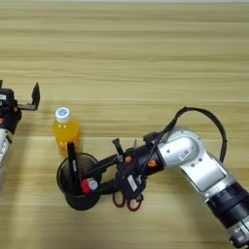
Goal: Move the objects on the table
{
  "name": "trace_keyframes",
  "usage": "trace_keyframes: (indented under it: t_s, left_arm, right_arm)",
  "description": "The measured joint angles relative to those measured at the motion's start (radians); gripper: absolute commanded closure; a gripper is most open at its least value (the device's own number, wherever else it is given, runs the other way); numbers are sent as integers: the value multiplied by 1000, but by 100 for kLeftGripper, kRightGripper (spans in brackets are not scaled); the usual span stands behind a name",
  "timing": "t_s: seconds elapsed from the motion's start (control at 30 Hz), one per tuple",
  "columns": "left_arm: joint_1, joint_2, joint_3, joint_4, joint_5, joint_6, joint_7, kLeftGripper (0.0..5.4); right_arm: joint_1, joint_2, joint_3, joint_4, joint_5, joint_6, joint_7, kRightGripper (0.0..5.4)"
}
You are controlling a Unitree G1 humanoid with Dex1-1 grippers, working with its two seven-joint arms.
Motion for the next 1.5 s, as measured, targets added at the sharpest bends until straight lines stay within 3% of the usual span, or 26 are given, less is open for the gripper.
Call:
trace_keyframes:
  t_s: [0.1,0.47,0.9,1.17,1.23,1.5]
  left_arm:
    - [0,0,0,0,0,0,0,0]
    - [0,-1,0,0,0,0,0,0]
    - [0,-1,0,0,0,-1,2,0]
    - [-1,-1,0,2,0,-3,0,0]
    - [-1,-1,-1,4,0,-4,-1,0]
    - [-5,-1,-2,13,0,-7,-1,0]
  right_arm:
    - [-1,-1,1,0,0,0,-2,464]
    - [-14,-1,-4,-22,12,17,-20,465]
    - [-49,-11,-67,-80,107,101,-30,465]
    - [-80,-80,-220,-251,413,450,-51,465]
    - [-82,-82,-261,-267,494,538,-69,465]
    - [-94,-64,-393,-276,709,765,-125,465]
